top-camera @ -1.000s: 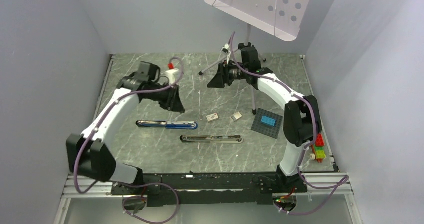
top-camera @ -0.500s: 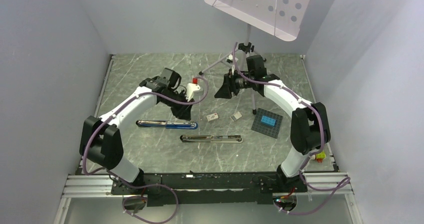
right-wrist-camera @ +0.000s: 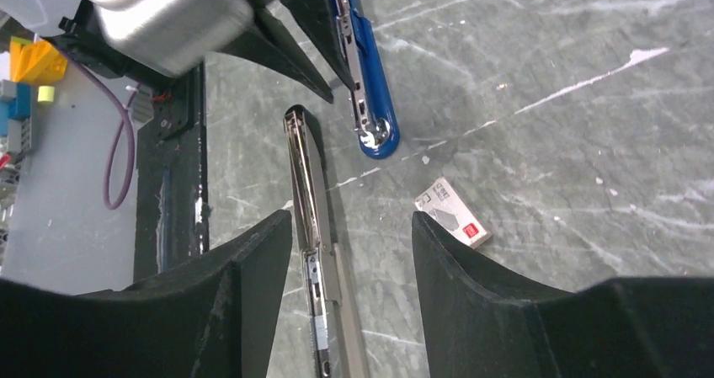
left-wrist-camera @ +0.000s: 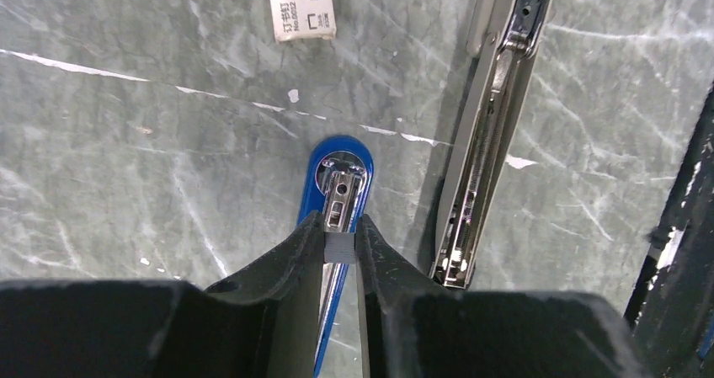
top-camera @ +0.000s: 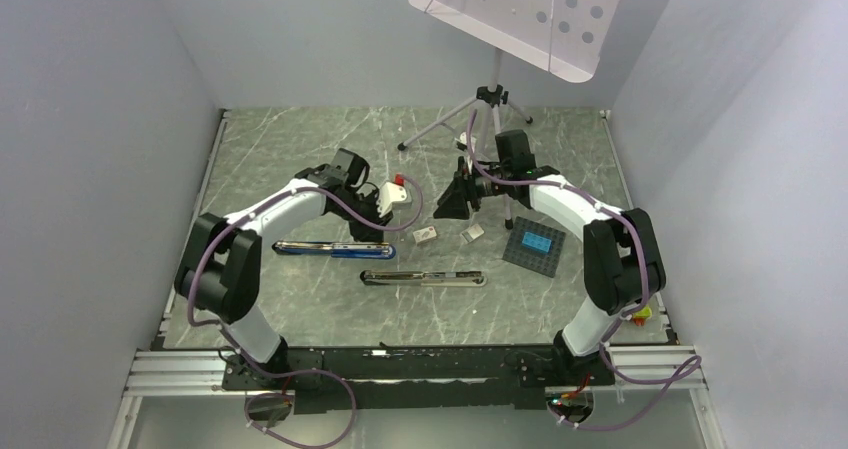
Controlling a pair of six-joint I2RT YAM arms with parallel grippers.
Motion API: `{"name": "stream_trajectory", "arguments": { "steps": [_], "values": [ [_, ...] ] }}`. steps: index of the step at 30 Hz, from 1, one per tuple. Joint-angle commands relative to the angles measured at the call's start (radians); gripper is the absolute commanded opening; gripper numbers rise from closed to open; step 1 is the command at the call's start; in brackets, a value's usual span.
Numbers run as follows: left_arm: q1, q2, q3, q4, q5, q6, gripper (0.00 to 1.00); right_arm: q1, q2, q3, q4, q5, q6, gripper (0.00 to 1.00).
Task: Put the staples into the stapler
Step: Install the staple into the stapler.
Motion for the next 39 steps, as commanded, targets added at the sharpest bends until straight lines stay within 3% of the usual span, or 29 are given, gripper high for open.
{"name": "stream_trajectory", "arguments": {
  "steps": [1,19,28,39],
  "values": [
    [-0.001,0.063,0.050,0.003,0.007,0.101,0.23,-0.003,0.040,0.045,0.036,-0.080,-0.107,0.59],
    [0.000,-0.020,-0.002,-0.016,0.043,0.198,0.23,-0.004,0.187,0.144,-0.038,-0.061,-0.149,0.59],
    [-0.001,-0.029,0.053,-0.139,0.072,0.269,0.23,-0.003,0.220,0.181,0.027,-0.092,-0.084,0.59],
    [-0.001,0.012,0.047,-0.109,0.055,0.315,0.24,-0.004,0.218,0.121,0.215,-0.098,0.049,0.59]
  ]
}}
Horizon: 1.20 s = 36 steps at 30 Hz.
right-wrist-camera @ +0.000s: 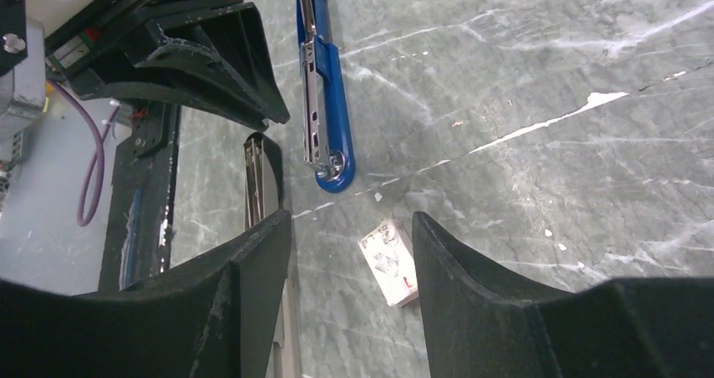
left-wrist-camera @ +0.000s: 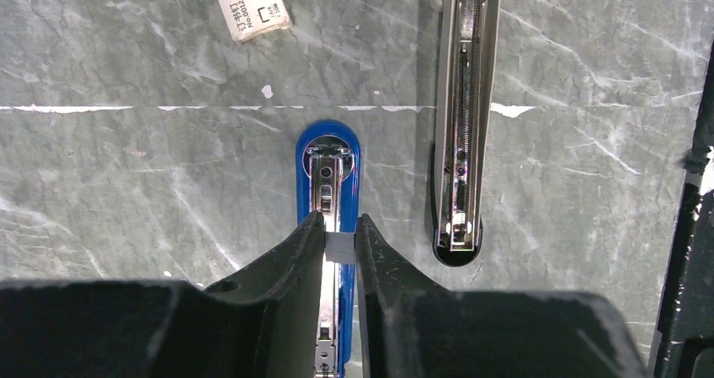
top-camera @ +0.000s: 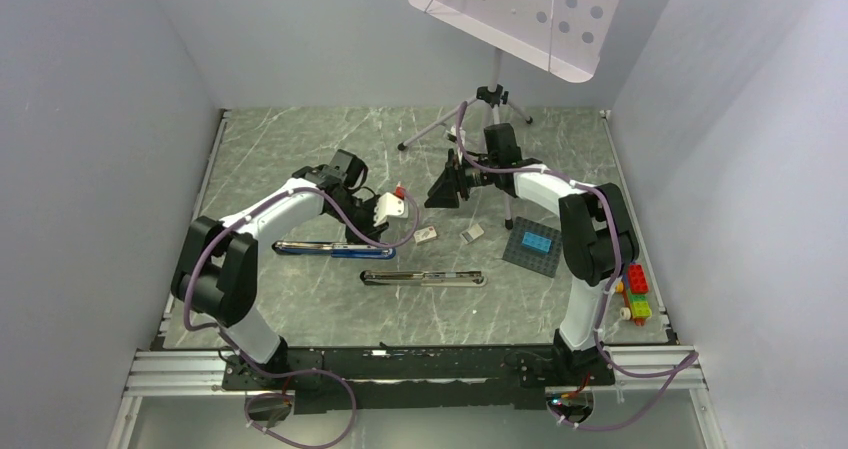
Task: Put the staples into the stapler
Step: Install the staple into the stapler.
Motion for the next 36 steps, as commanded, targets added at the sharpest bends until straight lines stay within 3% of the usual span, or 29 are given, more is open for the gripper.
{"name": "stream_trajectory", "arguments": {
  "steps": [1,36],
  "values": [
    [-0.001,0.019,0.033,0.006,0.033,0.042,0.24,-0.003,0.002,-0.015,0.102,-0.034,0.037,0.59],
    [-0.009,0.098,0.026,0.074,0.043,0.042,0.24,-0.005,0.028,-0.040,0.173,-0.009,0.097,0.58]
  ]
}}
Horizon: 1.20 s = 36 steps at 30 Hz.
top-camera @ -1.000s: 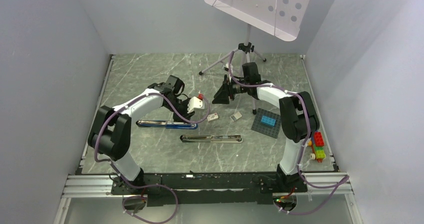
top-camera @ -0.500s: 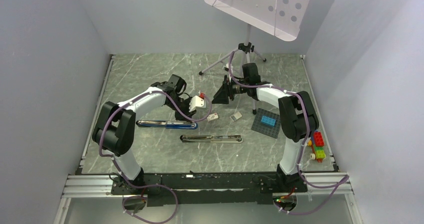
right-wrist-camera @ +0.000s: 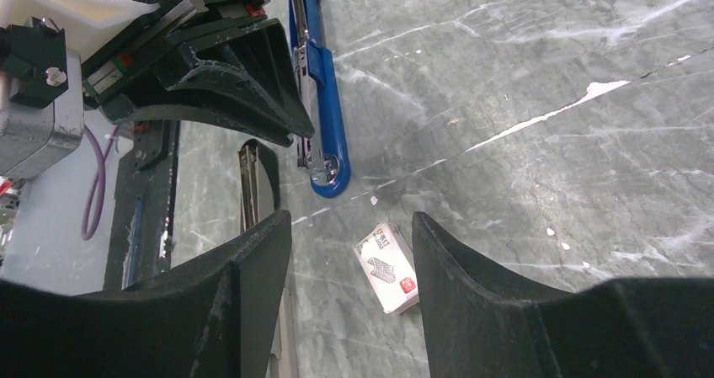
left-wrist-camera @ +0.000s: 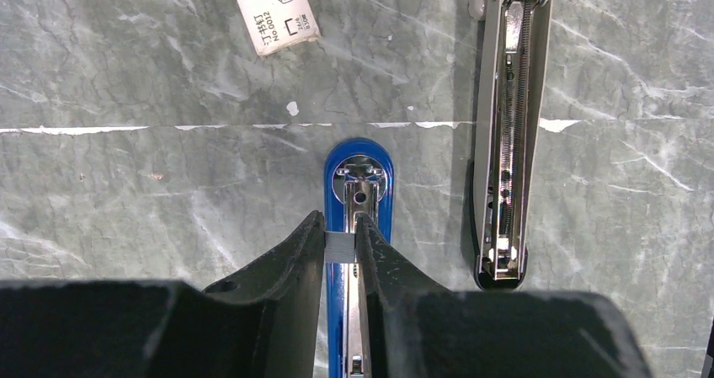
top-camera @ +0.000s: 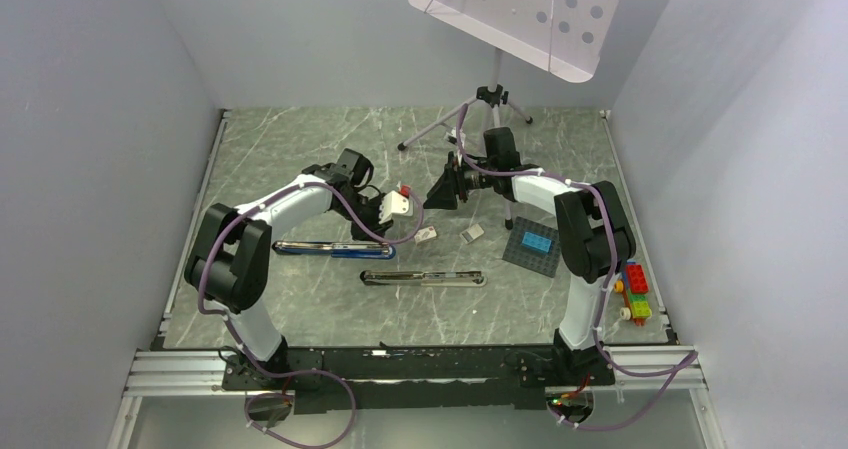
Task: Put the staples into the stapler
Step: Install the staple into the stapler.
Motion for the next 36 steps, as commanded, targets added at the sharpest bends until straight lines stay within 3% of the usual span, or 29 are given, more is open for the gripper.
{"name": "stream_trajectory", "arguments": {
  "steps": [1,36],
  "values": [
    [-0.008,0.002,-0.007,0.017,0.045,0.024,0.24,-0.005,0.003,0.003,0.040,-0.013,-0.003,0.59],
    [-0.017,0.010,-0.030,0.026,0.052,0.017,0.24,-0.004,-0.011,-0.013,0.050,-0.009,0.005,0.58]
  ]
}}
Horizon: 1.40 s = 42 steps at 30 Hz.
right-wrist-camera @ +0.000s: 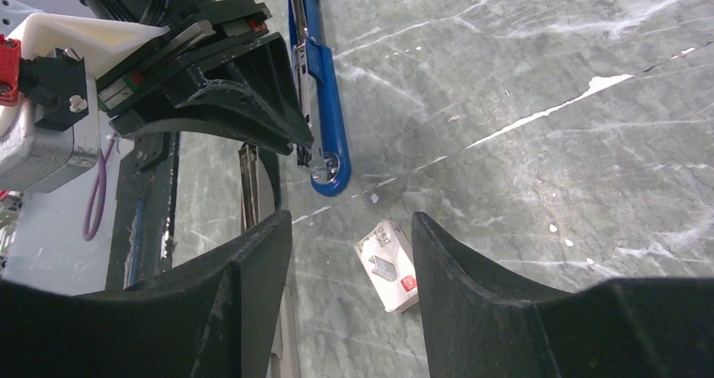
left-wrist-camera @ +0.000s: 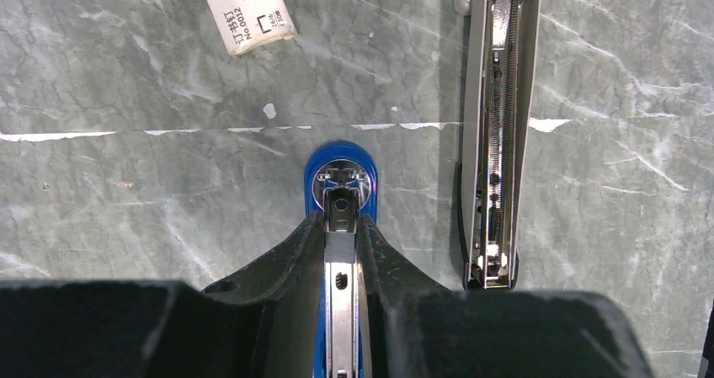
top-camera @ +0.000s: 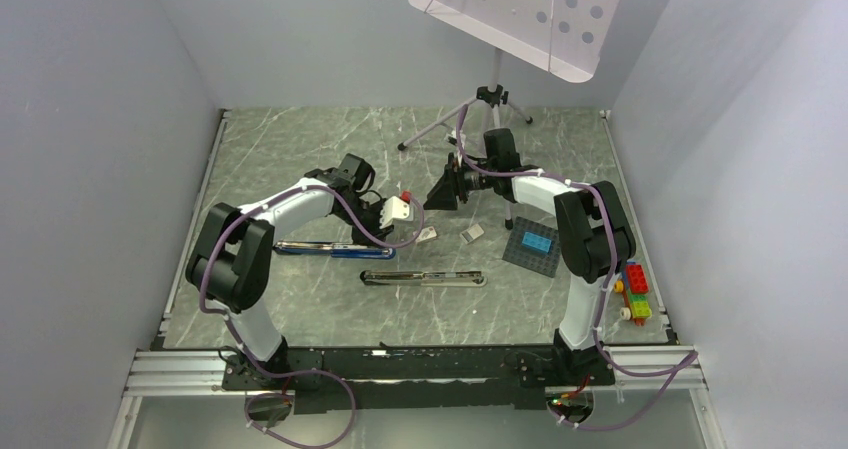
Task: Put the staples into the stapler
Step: Install the staple into the stapler.
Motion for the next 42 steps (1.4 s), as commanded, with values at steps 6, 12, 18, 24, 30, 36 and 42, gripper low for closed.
{"name": "stream_trajectory", "arguments": {
  "steps": [6,12,18,24,30,36,42],
  "values": [
    [-0.007,0.005,-0.006,0.009,0.050,0.014,0.25,-0.003,-0.010,-0.004,0.053,-0.013,0.004,0.58],
    [-0.011,0.007,-0.004,0.003,0.052,0.013,0.25,-0.003,-0.012,-0.010,0.059,-0.011,0.008,0.58],
    [-0.013,0.013,-0.005,0.001,0.047,0.011,0.25,-0.004,-0.015,-0.015,0.072,-0.011,0.018,0.58],
    [-0.014,0.022,-0.002,-0.003,0.045,0.009,0.25,-0.004,-0.019,-0.020,0.076,-0.013,0.017,0.58],
    [-0.014,0.036,0.011,-0.010,0.040,0.006,0.25,-0.004,-0.020,-0.024,0.089,-0.013,0.028,0.58],
    [-0.014,0.043,0.018,-0.015,0.038,0.009,0.25,-0.003,-0.022,-0.027,0.089,-0.012,0.028,0.58],
    [-0.014,0.029,0.011,-0.001,0.035,0.005,0.25,-0.004,-0.023,-0.032,0.101,-0.015,0.031,0.58]
  ]
}}
